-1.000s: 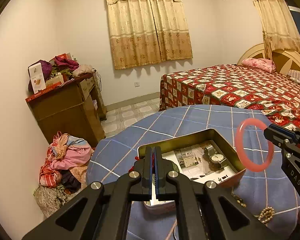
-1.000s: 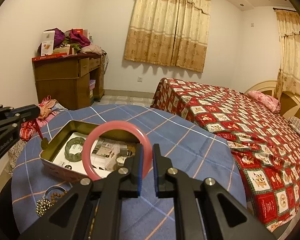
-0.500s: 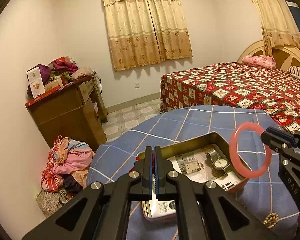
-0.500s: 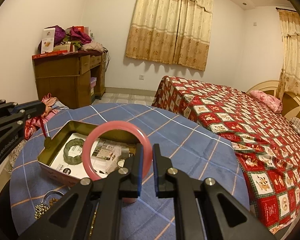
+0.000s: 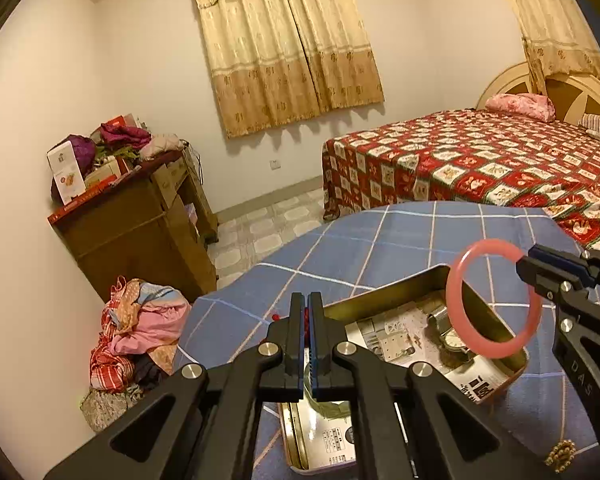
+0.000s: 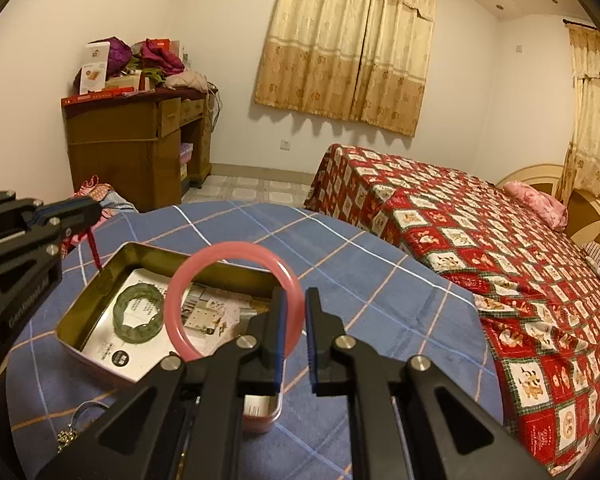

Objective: Organize jewelry
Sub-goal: 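Carry the pink bangle into the tin with the right tool while the left tool drops the red cord there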

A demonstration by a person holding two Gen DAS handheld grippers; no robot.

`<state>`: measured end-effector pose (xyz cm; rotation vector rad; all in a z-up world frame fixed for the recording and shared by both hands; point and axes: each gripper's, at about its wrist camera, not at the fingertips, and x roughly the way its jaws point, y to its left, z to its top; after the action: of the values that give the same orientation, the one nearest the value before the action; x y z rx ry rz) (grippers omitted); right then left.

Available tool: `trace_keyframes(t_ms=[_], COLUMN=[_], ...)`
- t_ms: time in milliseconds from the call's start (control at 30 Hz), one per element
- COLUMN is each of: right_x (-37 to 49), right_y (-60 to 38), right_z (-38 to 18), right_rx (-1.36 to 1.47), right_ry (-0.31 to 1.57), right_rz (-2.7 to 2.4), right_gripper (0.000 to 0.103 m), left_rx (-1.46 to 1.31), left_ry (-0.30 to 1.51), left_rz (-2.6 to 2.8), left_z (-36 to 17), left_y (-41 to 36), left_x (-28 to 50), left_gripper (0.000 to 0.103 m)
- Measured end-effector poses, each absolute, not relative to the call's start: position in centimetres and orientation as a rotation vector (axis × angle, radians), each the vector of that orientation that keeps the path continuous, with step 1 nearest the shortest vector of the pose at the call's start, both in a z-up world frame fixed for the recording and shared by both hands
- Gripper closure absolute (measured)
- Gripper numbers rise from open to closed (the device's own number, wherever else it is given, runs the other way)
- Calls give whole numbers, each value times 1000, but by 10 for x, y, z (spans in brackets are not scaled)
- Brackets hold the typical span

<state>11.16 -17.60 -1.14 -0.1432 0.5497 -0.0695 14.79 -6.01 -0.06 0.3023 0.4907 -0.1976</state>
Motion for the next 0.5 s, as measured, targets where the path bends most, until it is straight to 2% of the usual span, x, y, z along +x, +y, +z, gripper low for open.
trace_keyframes(t_ms=[500], right_x=[140], right_y=[-165], right_z=[-37], right_rx=[-153], right_ry=[640], right_rz=[-45], right_gripper=[92], left_rx=[322], left_ry=[579], left_rz=[-176], left_z=[-36], left_y=[-55], left_x=[175], left_gripper=[102])
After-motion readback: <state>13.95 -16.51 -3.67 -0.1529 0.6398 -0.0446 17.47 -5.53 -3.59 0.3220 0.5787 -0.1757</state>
